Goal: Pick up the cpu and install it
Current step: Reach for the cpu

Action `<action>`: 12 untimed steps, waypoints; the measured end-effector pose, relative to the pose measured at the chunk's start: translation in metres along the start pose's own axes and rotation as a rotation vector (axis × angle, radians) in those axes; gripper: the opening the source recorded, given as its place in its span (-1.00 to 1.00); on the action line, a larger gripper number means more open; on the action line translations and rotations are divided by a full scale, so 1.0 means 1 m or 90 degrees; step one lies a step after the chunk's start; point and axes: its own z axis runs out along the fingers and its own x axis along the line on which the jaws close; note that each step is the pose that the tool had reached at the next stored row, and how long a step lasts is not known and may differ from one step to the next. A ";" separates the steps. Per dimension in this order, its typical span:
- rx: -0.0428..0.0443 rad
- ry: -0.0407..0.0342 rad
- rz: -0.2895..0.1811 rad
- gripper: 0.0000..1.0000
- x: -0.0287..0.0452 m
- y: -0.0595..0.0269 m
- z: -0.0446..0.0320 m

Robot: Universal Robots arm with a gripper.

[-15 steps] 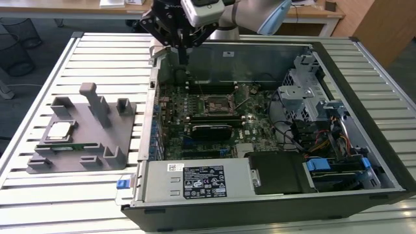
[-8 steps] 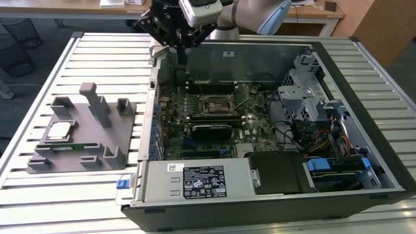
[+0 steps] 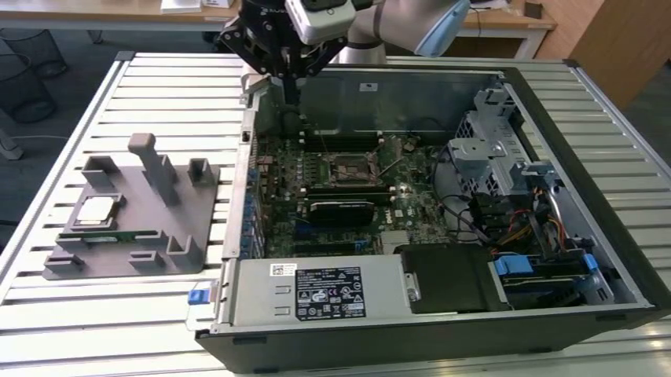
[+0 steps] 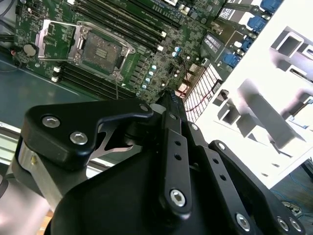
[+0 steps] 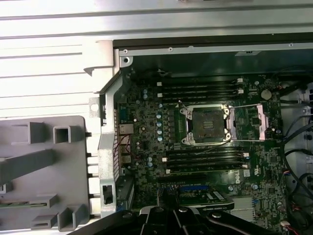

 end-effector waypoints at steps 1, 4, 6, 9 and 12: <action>0.0000 0.0000 0.000 -0.79 0.0003 0.0000 0.0001; 0.0001 0.0000 0.000 -0.79 0.0013 -0.0001 0.0002; 0.0000 0.0000 0.000 -0.79 0.0021 -0.0002 0.0004; 0.0000 0.0001 0.000 -0.79 0.0031 -0.0002 0.0005; 0.0000 0.0000 0.000 -0.79 0.0041 -0.0003 0.0007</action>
